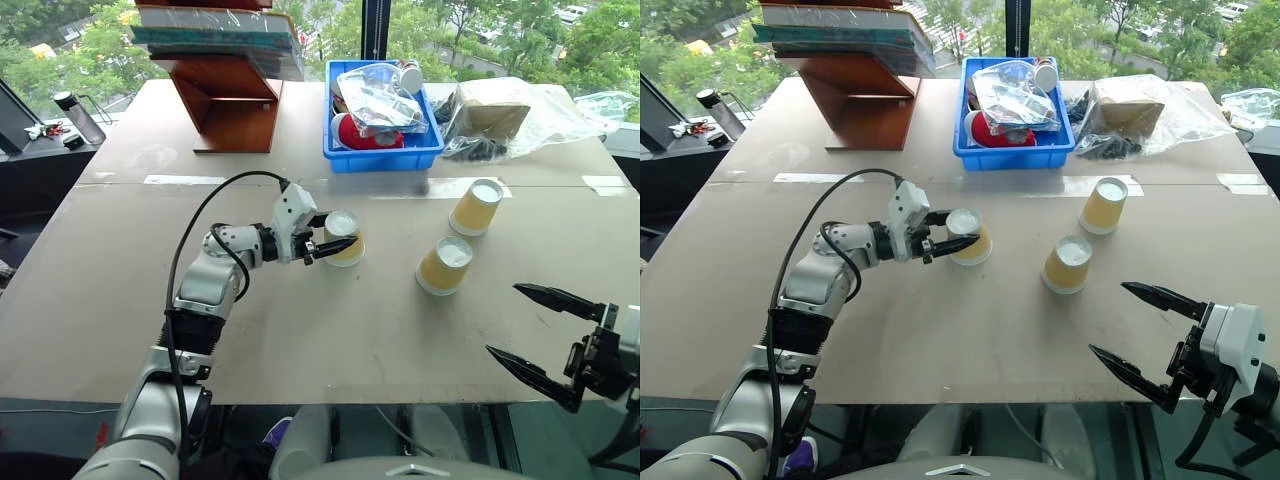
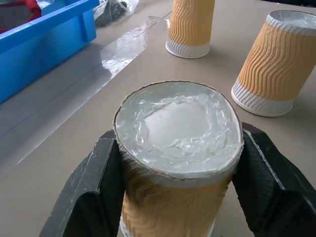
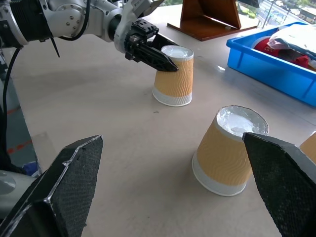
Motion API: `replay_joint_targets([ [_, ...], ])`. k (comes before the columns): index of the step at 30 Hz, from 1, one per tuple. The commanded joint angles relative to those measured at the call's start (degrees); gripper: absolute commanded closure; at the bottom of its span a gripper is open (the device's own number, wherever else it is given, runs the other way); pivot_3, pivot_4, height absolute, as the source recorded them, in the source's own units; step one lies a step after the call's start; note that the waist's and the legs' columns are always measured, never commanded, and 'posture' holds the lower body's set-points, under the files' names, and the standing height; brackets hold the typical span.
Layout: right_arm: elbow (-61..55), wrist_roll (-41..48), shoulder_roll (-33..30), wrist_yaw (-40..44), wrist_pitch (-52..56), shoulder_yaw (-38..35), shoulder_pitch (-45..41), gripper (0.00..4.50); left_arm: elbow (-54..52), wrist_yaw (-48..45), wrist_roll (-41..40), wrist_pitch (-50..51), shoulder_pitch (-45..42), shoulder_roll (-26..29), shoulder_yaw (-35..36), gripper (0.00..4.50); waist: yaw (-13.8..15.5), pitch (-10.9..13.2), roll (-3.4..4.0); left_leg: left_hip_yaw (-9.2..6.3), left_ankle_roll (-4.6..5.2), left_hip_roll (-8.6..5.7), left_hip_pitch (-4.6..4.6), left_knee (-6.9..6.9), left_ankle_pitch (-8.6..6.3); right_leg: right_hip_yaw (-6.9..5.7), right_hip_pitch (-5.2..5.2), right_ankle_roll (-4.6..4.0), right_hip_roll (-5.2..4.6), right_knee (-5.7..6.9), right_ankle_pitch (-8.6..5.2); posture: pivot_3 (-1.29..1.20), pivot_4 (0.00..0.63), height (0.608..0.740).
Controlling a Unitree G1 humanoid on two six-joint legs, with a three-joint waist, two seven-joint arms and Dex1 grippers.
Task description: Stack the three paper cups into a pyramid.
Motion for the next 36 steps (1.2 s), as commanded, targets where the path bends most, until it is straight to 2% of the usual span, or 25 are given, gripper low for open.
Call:
replay_joint_targets([
  [1,-1.06,-0.05,-0.09,-0.34,-0.74,-0.31,0.21,0.0,-1.88,-0.98,-0.97,-0.89,-0.2,0.3,1.79,1.74,0.0,0.0,0.0,0.0,0.0,0.0,0.0,0.0,0.0,0.0,0.0,0.0,0.0,0.0,0.0,0.0,0.15,0.74],
  [7,-1.01,0.01,-0.52,-0.76,-0.08,0.08,-0.4,0.0,-10.92,-7.39,-7.76,5.63,2.62,1.78,1.4,1.74,-0.02,0.0,0.0,0.0,0.0,0.03,-0.01,0.0,0.0,0.01,-0.01,0.0,-0.01,0.0,0.0,0.0,0.15,0.74],
  [12,-1.02,-0.11,-0.97,-1.48,0.48,0.92,-1.5,0.0,-13.99,-7.9,-7.81,7.68,3.23,0.65,-0.99,1.74,0.08,-0.01,0.01,0.0,0.0,0.04,0.0,0.04,0.0,0.01,0.03,0.0,-0.01,0.01,0.0,0.0,0.15,0.74],
  [27,-3.88,-0.74,0.03,-4.35,0.29,1.22,0.67,0.0,-3.92,-7.04,0.41,-1.73,-0.84,-5.3,-5.45,1.74,0.12,-0.01,-0.01,-0.01,0.0,-0.02,0.0,0.14,0.0,0.0,0.06,0.0,0.01,0.05,0.0,0.0,0.15,0.74],
  [36,-4.2,-1.17,0.23,-5.28,-0.02,1.43,1.19,0.0,-1.22,-7.0,1.54,-3.24,-1.77,-8.24,-6.42,1.74,0.11,-0.01,-0.01,-0.01,0.01,-0.03,0.0,0.15,0.0,-0.01,0.05,0.0,0.01,0.07,0.0,0.0,0.15,0.74],
])
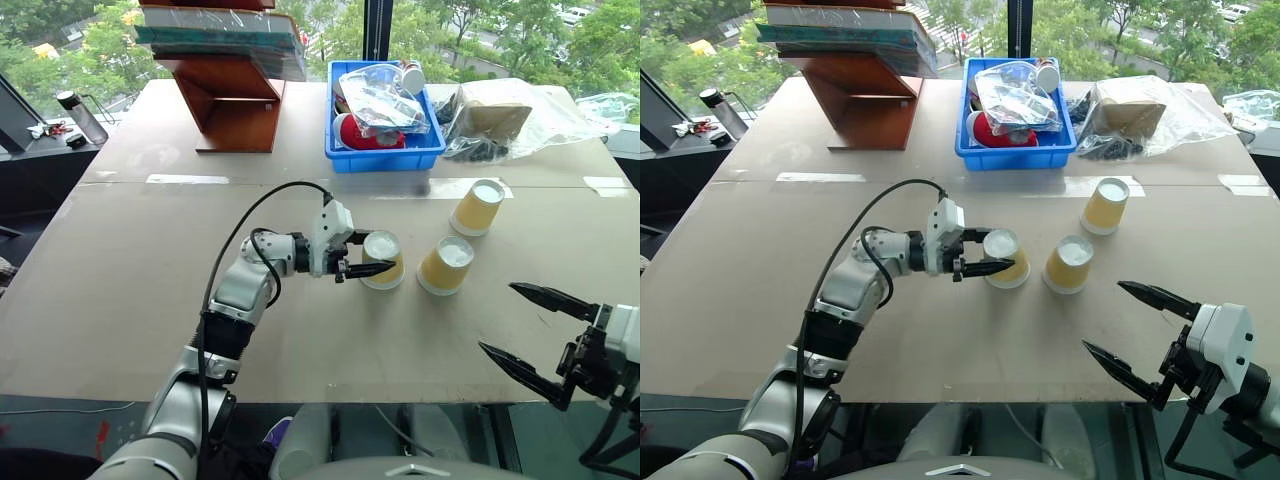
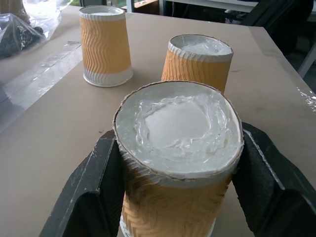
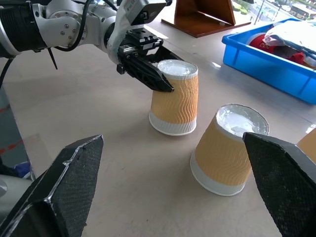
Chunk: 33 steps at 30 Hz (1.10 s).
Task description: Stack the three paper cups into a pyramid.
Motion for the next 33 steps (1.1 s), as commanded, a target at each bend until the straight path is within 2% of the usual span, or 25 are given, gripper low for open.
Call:
replay_joint_targets([
  [1,-1.82,-0.03,0.1,-0.34,-0.74,-0.49,0.25,0.0,0.05,0.05,0.95,-1.26,-1.33,-1.21,-0.74,1.74,0.06,0.0,0.0,0.0,0.0,-0.01,0.0,0.0,0.0,0.0,0.0,0.0,0.0,0.0,0.0,0.0,0.15,0.74],
  [23,-2.34,1.23,1.06,-2.28,-1.23,-2.97,0.97,0.0,2.41,0.53,2.92,-1.1,-1.6,-4.81,-1.53,1.74,0.14,-0.02,-0.02,-0.01,0.0,-0.02,0.01,0.04,0.0,-0.01,0.01,0.0,0.0,0.07,0.0,0.0,0.15,0.74],
  [24,-2.26,1.6,1.21,-2.52,-1.17,-3.17,0.76,0.0,2.23,0.42,2.81,-0.98,-1.51,-4.74,-1.48,1.06,0.13,-0.02,-0.02,0.0,0.0,-0.02,0.01,0.04,0.0,0.0,0.01,0.0,0.0,0.07,0.0,0.0,0.15,0.74],
  [25,-2.11,1.77,1.27,-2.53,-1.13,-3.36,0.61,0.0,2.03,0.36,2.7,-0.84,-1.43,-4.66,-1.41,0.61,0.11,-0.02,-0.02,0.0,0.0,-0.02,0.02,0.04,0.0,0.0,0.01,0.0,0.0,0.08,0.0,0.0,0.15,0.74],
  [27,-1.73,2.01,1.23,-2.39,-1.1,-3.7,0.49,0.0,1.68,0.3,2.58,-0.56,-1.28,-4.57,-1.32,0.04,0.08,-0.02,-0.02,-0.01,0.0,-0.02,0.01,0.04,0.0,0.0,0.01,0.0,0.0,0.08,0.0,0.0,0.15,0.74],
  [33,-0.58,2.64,0.88,-1.93,-1.01,-4.47,0.0,0.0,-0.2,-0.13,1.83,0.56,-0.74,-4.49,-1.12,0.04,0.11,-0.02,-0.02,0.0,0.0,-0.02,0.01,0.05,0.0,0.0,0.01,0.0,0.0,0.08,0.0,0.0,0.15,0.74],
])
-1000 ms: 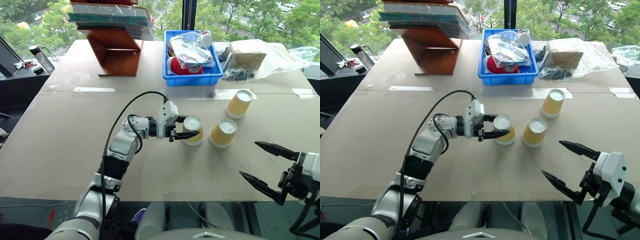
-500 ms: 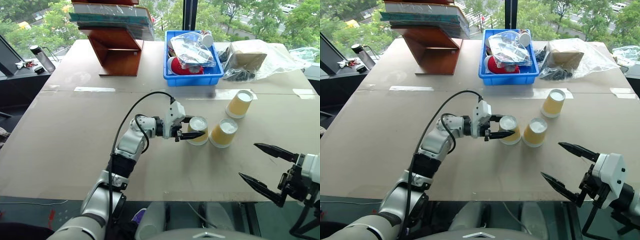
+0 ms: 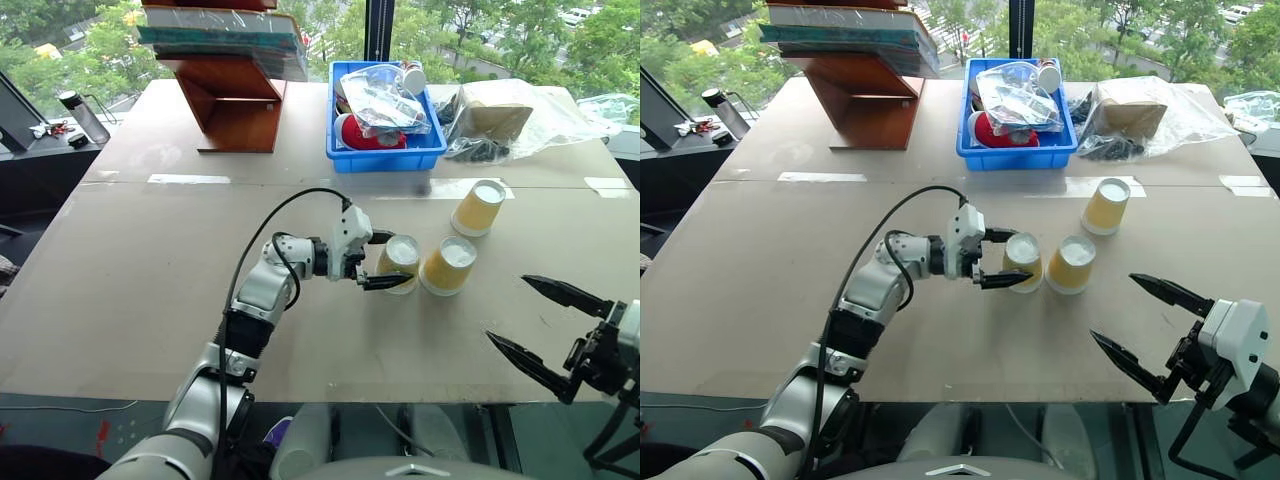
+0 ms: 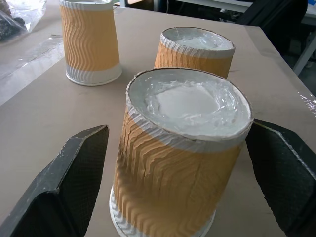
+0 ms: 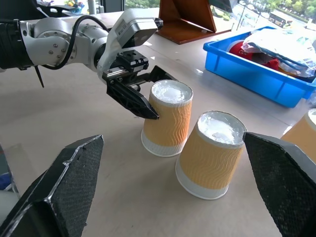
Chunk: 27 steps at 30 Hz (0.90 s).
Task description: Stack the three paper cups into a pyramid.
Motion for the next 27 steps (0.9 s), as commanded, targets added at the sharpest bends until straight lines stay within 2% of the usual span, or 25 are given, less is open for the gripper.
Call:
replay_joint_targets([
  [1,-0.06,1.14,-0.32,0.62,-0.82,-2.55,0.04,0.0,-4.47,0.09,-1.31,0.53,0.54,0.11,0.35,0.04,0.0,0.0,0.0,-0.01,0.0,0.0,0.0,0.0,0.0,-0.01,0.0,0.0,0.0,0.0,0.0,0.0,0.15,0.74],
  [4,0.72,1.12,-0.73,0.91,-0.6,-3.47,-0.09,0.0,-8.6,0.75,-2.52,3.05,2.27,1.49,1.74,0.04,-0.05,0.0,0.0,0.0,0.0,0.03,0.0,0.0,0.0,0.01,0.0,0.0,0.0,0.0,0.0,0.0,0.15,0.74],
  [7,2.09,0.86,-1.93,-1.36,1.58,-3.45,-2.46,0.0,-14.59,-0.17,-4.76,6.96,5.8,5.52,3.23,0.04,-0.42,-0.01,0.01,0.0,0.0,0.06,0.02,-0.01,0.0,0.03,0.0,0.0,0.0,0.02,0.0,0.0,0.15,0.74],
  [11,5.19,-3.73,-3.49,-8.05,4.53,1.21,-11.62,0.0,-24.84,0.63,-10.06,13.16,13.43,11.56,7.45,0.04,-1.16,-0.02,0.03,0.07,0.0,0.16,0.09,-0.02,0.0,0.18,-0.04,0.0,0.03,0.12,0.0,0.0,0.15,0.74],
  [18,18.38,-7.76,-8.78,-15.71,18.1,10.11,-29.7,0.0,-32.92,-0.08,-17.98,16.34,21.59,17.48,14.36,0.04,0.58,-0.01,0.02,-0.02,-0.01,0.08,0.0,0.07,0.0,0.09,-0.05,-0.01,-0.06,0.11,0.0,0.0,0.15,0.74],
  [24,29.28,-13.21,-7.87,-16.75,20.38,18.52,-43.51,0.0,-36.55,-2.06,-22.98,16.25,25.51,21.42,18.7,0.04,-0.26,0.01,0.02,0.0,-0.01,0.08,-0.05,0.04,0.0,0.08,-0.13,-0.01,-0.06,0.09,-0.01,0.0,0.15,0.74],
  [27,35.19,-17.3,-5.68,-20.23,20.5,21.61,-49.73,0.0,-38.1,-2.37,-25.14,16.3,27.08,23.04,20.91,0.04,-0.42,0.02,0.03,0.01,-0.01,0.09,-0.04,0.02,0.0,0.08,-0.14,-0.02,-0.05,0.09,-0.01,0.0,0.15,0.74],
])
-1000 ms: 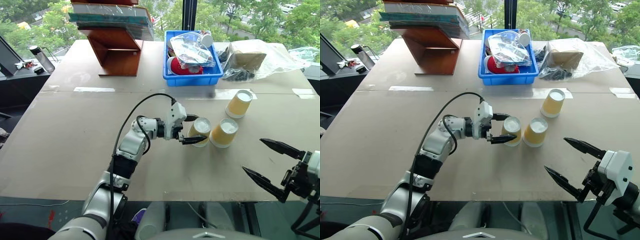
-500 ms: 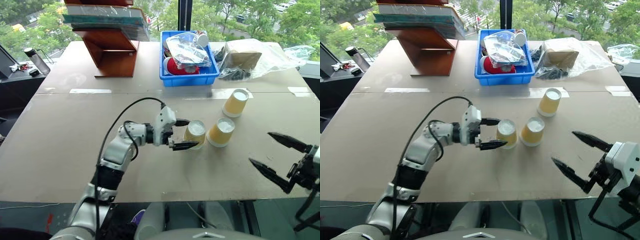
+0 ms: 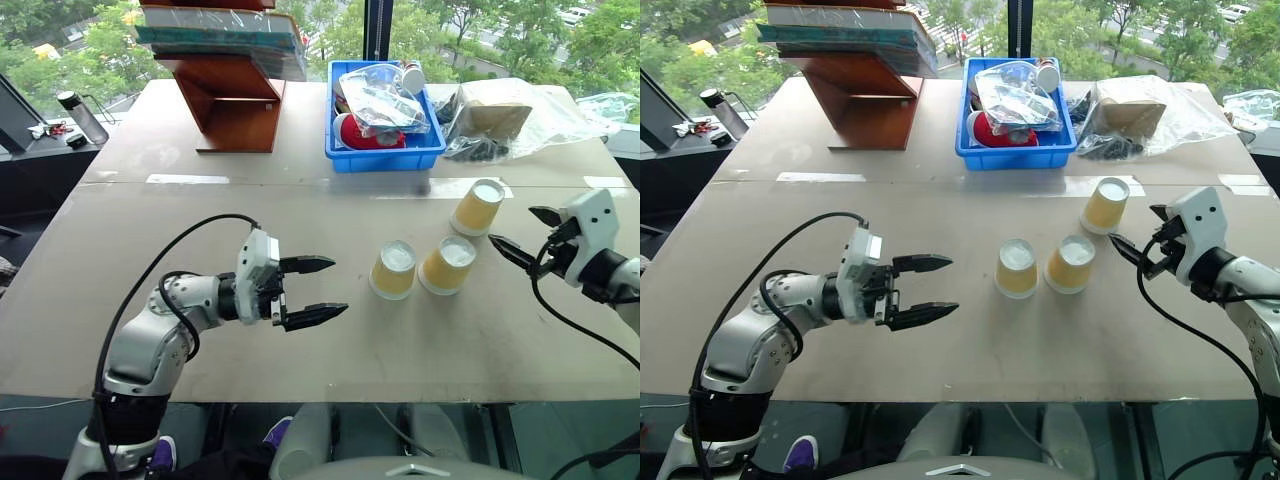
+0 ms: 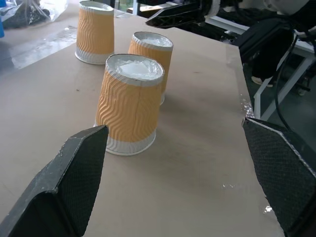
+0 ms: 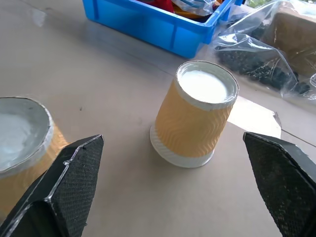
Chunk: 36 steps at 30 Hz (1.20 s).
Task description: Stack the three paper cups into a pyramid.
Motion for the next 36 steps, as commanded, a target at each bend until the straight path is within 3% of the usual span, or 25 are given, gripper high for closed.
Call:
replay_joint_targets([
  [1,5.34,-4.24,2.07,-3.26,-0.3,2.01,-5.88,0.0,-3.95,-0.65,-3.64,-0.29,1.37,1.8,3.63,0.04,-0.06,0.0,0.0,0.0,0.0,0.01,0.0,0.0,0.0,0.0,0.0,0.0,0.0,0.0,0.0,0.0,0.15,0.74],
  [12,15.09,-4.17,9.56,-3.65,2.65,2.5,-15.46,0.0,-8.7,2.65,-11.31,-0.2,4.95,1.32,9.95,0.04,-0.01,0.01,0.01,-0.03,0.0,0.0,-0.04,-0.05,0.0,-0.02,-0.04,0.0,-0.02,-0.03,0.0,0.0,0.15,0.74],
  [24,25.29,-7.39,13.1,-2.84,-1.81,2.71,-21.55,0.0,-11.13,7.62,-11.47,-1.91,5.31,0.49,10.86,0.04,-0.13,0.02,0.03,0.01,0.0,-0.01,-0.03,-0.08,0.0,0.0,-0.06,0.0,-0.01,-0.04,0.0,0.0,0.15,0.74],
  [27,26.87,-7.88,13.44,-2.45,-2.92,2.56,-22.34,0.88,-11.56,8.4,-11.51,-1.98,5.63,0.55,10.62,0.0,-0.15,0.02,0.03,0.01,0.0,-0.01,-0.03,-0.1,0.0,0.0,-0.06,0.0,-0.01,-0.04,0.0,0.0,0.15,0.74],
  [30,26.9,-8.57,13.03,-0.97,-4.55,3.17,-22.43,2.23,-12.0,9.08,-11.06,-2.05,6.16,0.54,10.0,0.0,-0.14,0.02,0.04,0.01,0.0,-0.01,-0.03,-0.11,0.0,0.0,-0.07,0.0,-0.01,-0.05,0.0,0.0,0.15,0.74],
  [36,24.05,-8.62,11.77,1.73,-5.77,2.99,-22.17,2.23,-11.9,9.96,-10.54,-2.19,6.42,0.25,8.77,0.0,-0.13,0.03,0.06,0.02,0.0,-0.01,-0.03,-0.13,0.0,0.01,-0.08,0.0,-0.01,-0.06,0.0,0.0,0.15,0.74],
])
